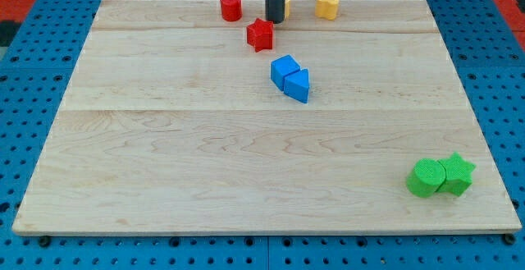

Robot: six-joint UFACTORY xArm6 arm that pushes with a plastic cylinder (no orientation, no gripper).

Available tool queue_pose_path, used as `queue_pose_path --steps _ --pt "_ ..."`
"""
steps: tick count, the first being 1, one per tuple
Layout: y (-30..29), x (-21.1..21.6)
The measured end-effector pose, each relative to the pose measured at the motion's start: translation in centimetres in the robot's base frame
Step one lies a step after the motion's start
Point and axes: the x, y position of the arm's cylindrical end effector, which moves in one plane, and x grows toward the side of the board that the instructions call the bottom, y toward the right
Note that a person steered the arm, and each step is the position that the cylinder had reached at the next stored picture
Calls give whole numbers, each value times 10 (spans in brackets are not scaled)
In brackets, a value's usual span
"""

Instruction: Adjust the red blocks and yellow hexagon to make a triangle

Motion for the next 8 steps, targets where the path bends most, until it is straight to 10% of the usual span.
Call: queue_pose_path --steps 8 --pt "12 -47"
